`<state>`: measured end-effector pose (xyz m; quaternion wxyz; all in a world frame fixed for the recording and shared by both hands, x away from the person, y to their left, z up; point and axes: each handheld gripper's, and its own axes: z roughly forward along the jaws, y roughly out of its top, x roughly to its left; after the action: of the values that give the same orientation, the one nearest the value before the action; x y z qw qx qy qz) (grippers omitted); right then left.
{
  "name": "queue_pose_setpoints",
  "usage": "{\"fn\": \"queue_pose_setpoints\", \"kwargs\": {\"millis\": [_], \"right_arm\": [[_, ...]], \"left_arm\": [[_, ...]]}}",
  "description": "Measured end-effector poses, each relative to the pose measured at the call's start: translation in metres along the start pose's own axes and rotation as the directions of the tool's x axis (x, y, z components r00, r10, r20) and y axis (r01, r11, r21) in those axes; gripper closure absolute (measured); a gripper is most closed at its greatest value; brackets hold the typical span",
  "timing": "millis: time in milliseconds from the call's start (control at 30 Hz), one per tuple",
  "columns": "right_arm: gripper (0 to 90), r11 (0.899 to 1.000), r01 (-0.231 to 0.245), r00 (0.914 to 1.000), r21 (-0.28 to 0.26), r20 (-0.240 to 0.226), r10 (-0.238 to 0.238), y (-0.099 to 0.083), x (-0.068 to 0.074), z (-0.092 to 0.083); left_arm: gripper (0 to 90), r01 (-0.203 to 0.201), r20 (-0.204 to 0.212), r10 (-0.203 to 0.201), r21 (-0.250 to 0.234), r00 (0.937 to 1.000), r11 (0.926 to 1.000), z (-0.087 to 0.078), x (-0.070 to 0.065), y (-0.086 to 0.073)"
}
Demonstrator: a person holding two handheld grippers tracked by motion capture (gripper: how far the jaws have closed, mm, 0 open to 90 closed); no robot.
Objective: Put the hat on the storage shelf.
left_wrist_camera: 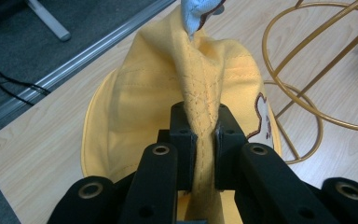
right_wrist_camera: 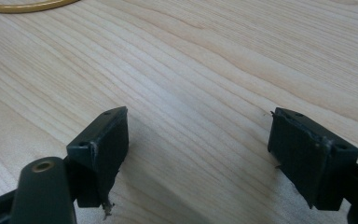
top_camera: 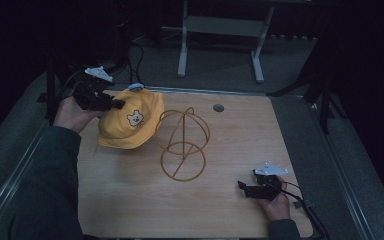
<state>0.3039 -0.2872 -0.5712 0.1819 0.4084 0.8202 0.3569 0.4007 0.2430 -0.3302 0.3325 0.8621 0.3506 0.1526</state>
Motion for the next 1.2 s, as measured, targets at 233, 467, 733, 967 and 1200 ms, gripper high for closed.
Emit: {"fn": "queue_pose_setpoints", "kwargs": {"millis": [233, 467, 733, 967, 1200], "right_arm": [[20.2, 1.0, 0.0, 1.0, 0.0, 0.0, 0.0, 0.0, 0.0, 0.0], [20.3, 1.0, -0.001, 1.0, 0.0, 0.0, 0.001, 0.0, 0.0, 0.0], [20.2, 1.0, -0.002, 1.0, 0.001, 0.0, 0.002, 0.0, 0.0, 0.0], [20.3, 1.0, 0.0, 1.0, 0.0, 0.0, 0.0, 0.0, 0.0, 0.0], [20.3, 1.0, -0.001, 1.0, 0.0, 0.0, 0.001, 0.0, 0.0, 0.0]], "left_arm": [[81.5, 0.003, 0.015, -0.003, -0.008, 0.9999, 1.0, -0.004, 0.001, -0.002], [81.6, -0.012, 0.035, 0.013, -0.028, 0.9993, 0.9995, -0.009, 0.002, -0.002], [81.5, -0.004, 0.036, 0.005, -0.032, 0.9993, 0.9995, -0.014, 0.004, -0.004], [81.5, -0.015, 0.043, 0.017, -0.033, 0.9989, 0.9993, -0.017, 0.004, -0.005], [81.4, -0.009, 0.04, 0.011, -0.046, 0.9991, 0.9989, -0.025, 0.005, -0.007]]}}
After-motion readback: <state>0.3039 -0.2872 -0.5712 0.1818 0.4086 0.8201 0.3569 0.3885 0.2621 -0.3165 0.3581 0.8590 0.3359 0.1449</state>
